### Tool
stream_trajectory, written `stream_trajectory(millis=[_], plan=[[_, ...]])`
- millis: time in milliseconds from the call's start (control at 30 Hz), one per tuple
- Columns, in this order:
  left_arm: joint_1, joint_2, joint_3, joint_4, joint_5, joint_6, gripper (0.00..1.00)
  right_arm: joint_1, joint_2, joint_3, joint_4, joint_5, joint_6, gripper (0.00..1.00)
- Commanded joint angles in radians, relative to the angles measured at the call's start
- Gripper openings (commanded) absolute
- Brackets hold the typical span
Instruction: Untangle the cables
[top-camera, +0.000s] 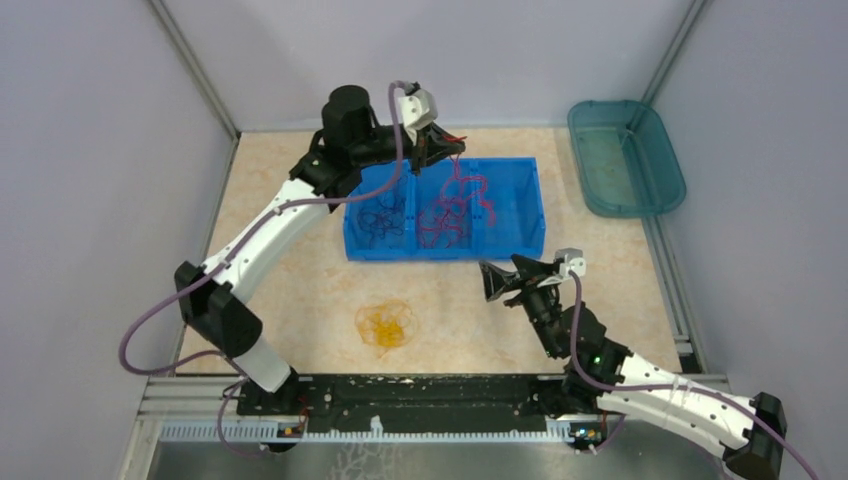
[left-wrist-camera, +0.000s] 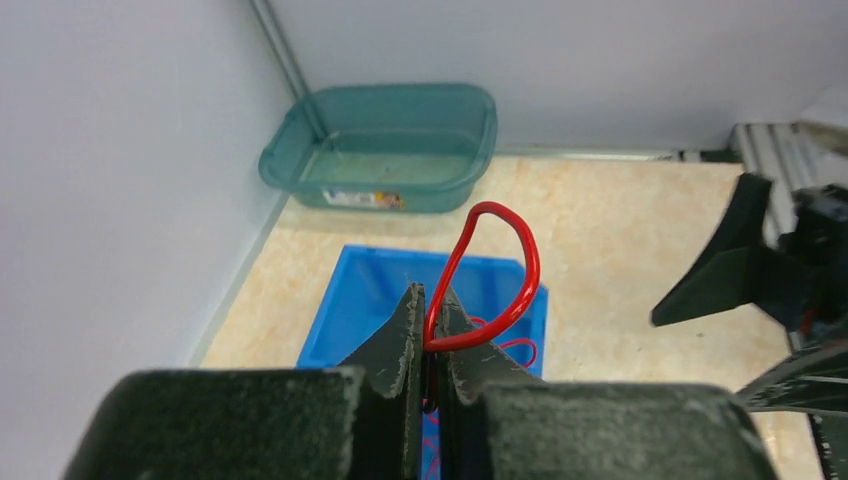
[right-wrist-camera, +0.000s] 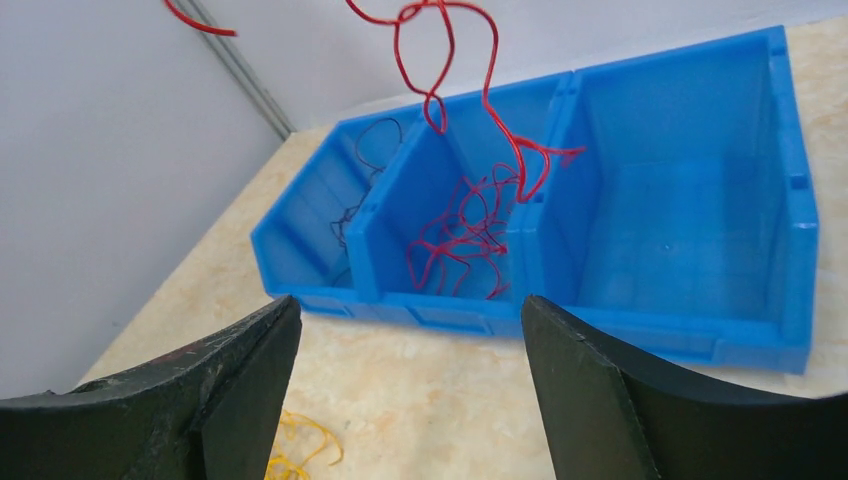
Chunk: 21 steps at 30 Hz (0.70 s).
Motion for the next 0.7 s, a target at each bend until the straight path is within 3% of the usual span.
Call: stream_trajectory(millis=[0, 367, 667], plan=[[-0.004, 0.081, 0.037, 0.029, -0.065, 0.091, 0.00, -0.007, -0.035, 0.043, -0.051, 0.060, -0.028, 0.81], [0.001, 0.205, 0.099, 0.081, -0.221, 0.188, 0.00, -0.007, -0.166, 0.050, -0.143, 0.127, -0.073, 0.81], [0.017, 0.197, 0.345, 0.037, -0.131, 0.097, 0.00, -0.009, -0.178, 0.049, -0.145, 0.131, -0.085, 0.81]])
